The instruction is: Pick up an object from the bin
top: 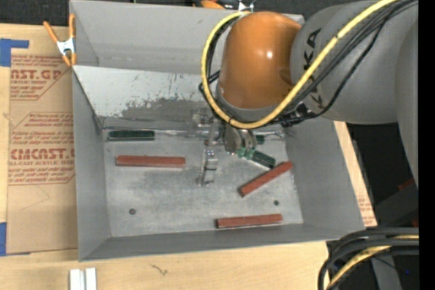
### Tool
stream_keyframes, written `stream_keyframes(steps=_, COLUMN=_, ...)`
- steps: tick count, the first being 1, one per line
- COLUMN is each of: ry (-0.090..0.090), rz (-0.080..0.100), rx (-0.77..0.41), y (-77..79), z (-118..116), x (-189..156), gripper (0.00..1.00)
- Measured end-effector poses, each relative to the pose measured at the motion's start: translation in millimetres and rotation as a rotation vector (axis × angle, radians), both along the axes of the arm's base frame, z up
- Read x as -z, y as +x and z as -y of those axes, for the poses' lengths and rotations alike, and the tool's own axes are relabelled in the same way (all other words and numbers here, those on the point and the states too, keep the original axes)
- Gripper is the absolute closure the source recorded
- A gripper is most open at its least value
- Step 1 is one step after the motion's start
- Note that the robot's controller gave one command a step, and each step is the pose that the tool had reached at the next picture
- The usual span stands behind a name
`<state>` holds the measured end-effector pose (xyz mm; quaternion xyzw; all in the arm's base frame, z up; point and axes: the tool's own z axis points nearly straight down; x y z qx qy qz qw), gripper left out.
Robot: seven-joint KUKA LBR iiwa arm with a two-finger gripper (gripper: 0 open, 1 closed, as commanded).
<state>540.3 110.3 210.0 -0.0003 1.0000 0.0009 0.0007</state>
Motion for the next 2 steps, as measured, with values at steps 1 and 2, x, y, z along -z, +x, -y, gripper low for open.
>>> stream_keyframes(steps=1, ry=0.0, rz=-0.006, rx=0.036, y=43.2, z=-29.6, x=136.3, gripper=0.0)
stream_keyframes(steps=2, ry=0.001, rz=0.0, rx=0.037, y=44.7, z=-29.1, x=131.1, gripper=1.0)
